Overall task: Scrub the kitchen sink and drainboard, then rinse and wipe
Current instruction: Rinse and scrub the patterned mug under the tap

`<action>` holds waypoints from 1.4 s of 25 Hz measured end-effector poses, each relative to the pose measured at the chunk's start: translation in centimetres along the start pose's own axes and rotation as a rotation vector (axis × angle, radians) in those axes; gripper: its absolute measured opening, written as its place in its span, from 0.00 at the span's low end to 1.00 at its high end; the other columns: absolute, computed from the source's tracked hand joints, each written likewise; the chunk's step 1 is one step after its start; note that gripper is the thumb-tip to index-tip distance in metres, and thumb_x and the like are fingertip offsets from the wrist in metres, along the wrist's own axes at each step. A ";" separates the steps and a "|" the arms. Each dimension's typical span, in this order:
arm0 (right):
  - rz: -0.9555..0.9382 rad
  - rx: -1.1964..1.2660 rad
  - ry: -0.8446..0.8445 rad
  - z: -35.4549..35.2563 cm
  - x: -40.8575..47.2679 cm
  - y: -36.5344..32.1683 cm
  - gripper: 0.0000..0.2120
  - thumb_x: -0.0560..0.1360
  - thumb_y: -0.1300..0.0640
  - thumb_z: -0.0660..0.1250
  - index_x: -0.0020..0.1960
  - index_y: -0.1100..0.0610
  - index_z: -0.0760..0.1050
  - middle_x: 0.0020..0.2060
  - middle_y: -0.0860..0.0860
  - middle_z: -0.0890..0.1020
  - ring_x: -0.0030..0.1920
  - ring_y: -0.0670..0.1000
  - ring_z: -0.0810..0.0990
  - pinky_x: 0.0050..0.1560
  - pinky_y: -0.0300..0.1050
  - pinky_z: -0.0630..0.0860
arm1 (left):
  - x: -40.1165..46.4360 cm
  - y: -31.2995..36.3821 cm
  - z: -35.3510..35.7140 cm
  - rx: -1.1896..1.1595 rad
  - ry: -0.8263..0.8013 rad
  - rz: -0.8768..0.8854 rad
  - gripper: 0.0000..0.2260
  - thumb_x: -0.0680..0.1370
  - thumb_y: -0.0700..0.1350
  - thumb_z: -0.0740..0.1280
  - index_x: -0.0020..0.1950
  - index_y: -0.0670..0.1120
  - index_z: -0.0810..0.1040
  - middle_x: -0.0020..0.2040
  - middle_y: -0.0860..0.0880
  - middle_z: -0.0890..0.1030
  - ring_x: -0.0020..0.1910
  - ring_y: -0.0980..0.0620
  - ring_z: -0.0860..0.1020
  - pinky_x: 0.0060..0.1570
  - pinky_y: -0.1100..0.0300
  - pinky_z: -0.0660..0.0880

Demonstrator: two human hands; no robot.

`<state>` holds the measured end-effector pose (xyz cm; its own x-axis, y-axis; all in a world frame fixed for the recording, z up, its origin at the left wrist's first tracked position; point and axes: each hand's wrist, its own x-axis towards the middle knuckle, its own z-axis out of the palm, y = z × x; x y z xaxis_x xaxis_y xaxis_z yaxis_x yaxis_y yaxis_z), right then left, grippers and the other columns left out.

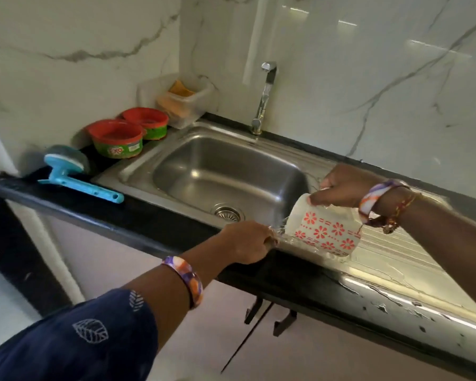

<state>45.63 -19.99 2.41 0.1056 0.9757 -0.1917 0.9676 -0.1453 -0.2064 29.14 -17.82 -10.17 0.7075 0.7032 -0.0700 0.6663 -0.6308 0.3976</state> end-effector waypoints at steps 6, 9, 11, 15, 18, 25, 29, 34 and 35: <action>-0.291 -0.082 -0.059 2.0 6.6 -10.7 0.16 0.72 0.49 0.68 0.32 0.60 0.77 0.28 0.54 0.75 0.29 0.50 0.70 0.33 0.42 0.65 | -3.9 -10.2 -3.8 -0.102 0.093 -0.399 0.17 0.82 0.50 0.54 0.65 0.47 0.74 0.62 0.46 0.77 0.60 0.48 0.75 0.63 0.51 0.70; -0.421 -0.176 -0.037 3.4 9.6 -16.0 0.15 0.71 0.49 0.69 0.32 0.58 0.74 0.25 0.51 0.72 0.29 0.51 0.69 0.30 0.41 0.63 | -4.4 -14.1 -5.8 -0.048 0.105 -0.567 0.15 0.81 0.48 0.56 0.61 0.43 0.76 0.59 0.43 0.78 0.53 0.47 0.76 0.53 0.56 0.71; -0.513 -0.269 0.013 4.1 11.3 -19.2 0.15 0.70 0.49 0.68 0.31 0.58 0.72 0.25 0.51 0.71 0.30 0.52 0.71 0.29 0.40 0.62 | -3.8 -15.9 -6.8 0.052 0.063 -0.634 0.15 0.80 0.46 0.57 0.62 0.41 0.76 0.60 0.41 0.77 0.57 0.44 0.76 0.54 0.54 0.72; -0.733 -0.445 0.204 4.3 13.5 -23.9 0.13 0.72 0.51 0.66 0.34 0.56 0.68 0.29 0.50 0.70 0.33 0.53 0.71 0.30 0.39 0.61 | -2.3 -19.4 -7.8 0.214 -0.019 -0.632 0.16 0.79 0.43 0.57 0.66 0.41 0.72 0.65 0.41 0.74 0.62 0.44 0.74 0.59 0.54 0.71; -0.847 -0.443 0.385 2.8 15.1 -25.2 0.07 0.73 0.51 0.64 0.46 0.55 0.75 0.41 0.53 0.79 0.45 0.57 0.78 0.39 0.42 0.65 | -1.2 -21.6 -8.1 0.156 -0.065 -0.621 0.17 0.82 0.42 0.52 0.69 0.39 0.69 0.69 0.41 0.70 0.68 0.43 0.68 0.66 0.53 0.66; -0.687 -0.463 0.441 -0.9 21.7 -20.8 0.12 0.73 0.47 0.63 0.38 0.54 0.74 0.30 0.49 0.70 0.45 0.57 0.79 0.40 0.42 0.64 | 3.8 -24.5 -9.7 0.237 -0.119 -0.441 0.21 0.83 0.43 0.51 0.76 0.39 0.56 0.77 0.44 0.55 0.75 0.48 0.55 0.70 0.61 0.49; -0.415 -0.315 0.321 -1.8 24.1 -14.7 0.15 0.71 0.41 0.64 0.40 0.53 0.77 0.30 0.47 0.72 0.38 0.54 0.74 0.32 0.38 0.60 | 9.1 -26.2 -10.5 0.265 -0.094 -0.367 0.22 0.83 0.42 0.52 0.77 0.40 0.52 0.77 0.44 0.55 0.76 0.49 0.56 0.72 0.61 0.50; 0.085 0.335 0.095 0.6 25.8 -5.6 0.20 0.68 0.39 0.69 0.35 0.56 0.80 0.33 0.51 0.81 0.36 0.51 0.79 0.35 0.40 0.72 | 17.3 -27.5 -10.5 0.271 0.115 -0.096 0.21 0.83 0.48 0.52 0.74 0.43 0.58 0.71 0.42 0.69 0.69 0.49 0.69 0.65 0.62 0.65; 0.205 0.499 0.099 1.9 25.9 -4.3 0.19 0.67 0.39 0.70 0.34 0.55 0.79 0.34 0.51 0.82 0.36 0.51 0.79 0.36 0.41 0.74 | 19.3 -27.0 -10.7 0.220 0.044 -0.147 0.22 0.82 0.48 0.55 0.74 0.43 0.61 0.72 0.44 0.67 0.71 0.48 0.66 0.68 0.59 0.62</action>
<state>43.79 5.60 -3.52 0.3254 0.9264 -0.1895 0.7013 -0.3708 -0.6089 22.31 16.32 -12.47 0.5918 0.8029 -0.0708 0.7996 -0.5737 0.1774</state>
